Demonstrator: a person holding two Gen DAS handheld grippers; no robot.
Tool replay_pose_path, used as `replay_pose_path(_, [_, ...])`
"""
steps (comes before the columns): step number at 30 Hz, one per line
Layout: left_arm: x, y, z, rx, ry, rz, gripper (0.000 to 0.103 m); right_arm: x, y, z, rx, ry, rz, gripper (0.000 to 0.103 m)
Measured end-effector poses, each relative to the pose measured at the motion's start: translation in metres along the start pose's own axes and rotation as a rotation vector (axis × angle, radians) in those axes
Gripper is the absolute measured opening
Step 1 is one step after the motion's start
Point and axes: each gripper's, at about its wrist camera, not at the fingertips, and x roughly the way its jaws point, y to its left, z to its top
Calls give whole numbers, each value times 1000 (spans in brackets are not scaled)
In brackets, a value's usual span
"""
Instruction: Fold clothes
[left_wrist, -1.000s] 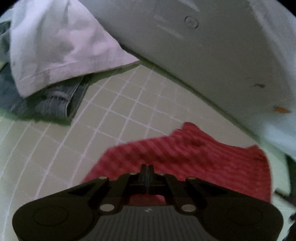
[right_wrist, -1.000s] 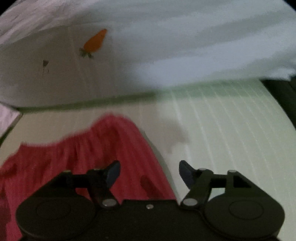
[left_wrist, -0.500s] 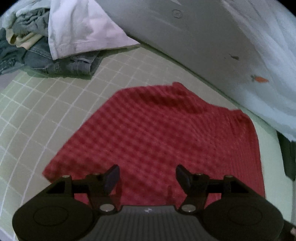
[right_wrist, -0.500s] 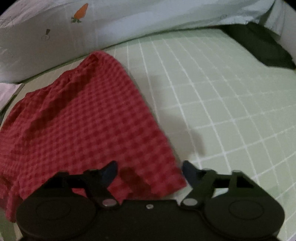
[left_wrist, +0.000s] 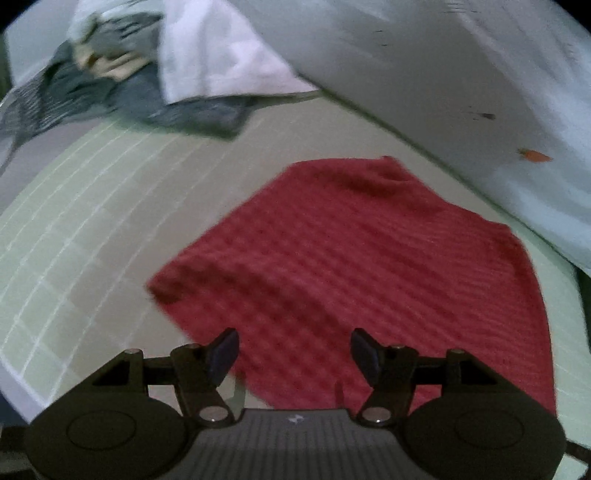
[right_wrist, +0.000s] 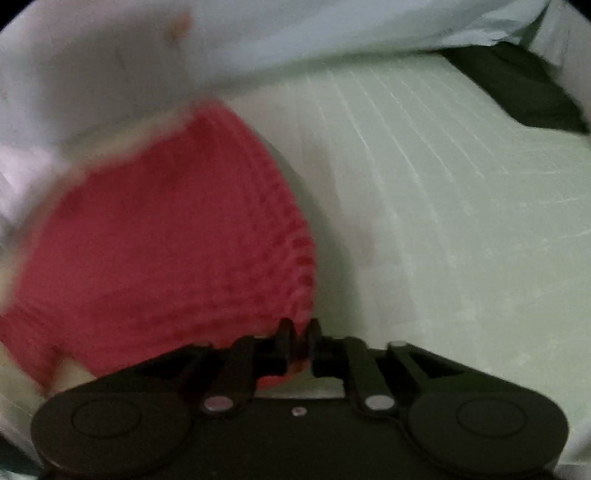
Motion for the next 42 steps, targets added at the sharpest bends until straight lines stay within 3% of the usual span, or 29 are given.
replay_pose_path(1, [2,7,2,-8,2,18,67,1,3,-3,-4,2,-25,27])
replay_pose_path(3, [6,20,9,-15,4,43,67,-7,8,-8,31,-35,-2,59])
replay_pose_path(5, [11,31,14,-5,10,68,67,-9,16,-11,69,-54,2,69])
replay_pose_path(12, [30,56,24,58,55,71,67,-10,57,-30,159,-32,27,76])
replay_pose_path(19, [41,56,28,208,65,44,67,-6,116,-70,114,1,33,78])
replay_pose_path(26, [50,56,30,335,68,8,68,1,164,-74,-9,-87,-18,80])
replay_pose_path(28, [53,56,31,372,69,-3,68,3,170,-70,-31,-108,-26,78])
replay_pose_path(29, [54,56,31,387,70,-7,68,4,173,-68,-42,-118,-30,65])
replay_pose_path(30, [54,56,31,391,69,-9,68,6,176,-66,-54,-129,-35,43])
replay_pose_path(31, [54,56,32,395,69,-11,68,5,177,-63,-56,-131,-31,31])
replay_pose_path(32, [54,57,32,400,68,-12,69,4,176,-60,-49,-128,-21,8])
replay_pose_path(33, [55,57,32,403,67,-14,69,0,173,-57,-29,-135,-7,2])
replay_pose_path(36, [55,59,32,404,61,-21,70,-24,166,-50,30,-179,39,1])
replay_pose_path(39, [55,60,32,400,61,-27,70,-53,152,-48,167,-221,167,1])
replay_pose_path(42, [56,60,34,411,67,-31,71,-53,137,-51,294,-156,247,2])
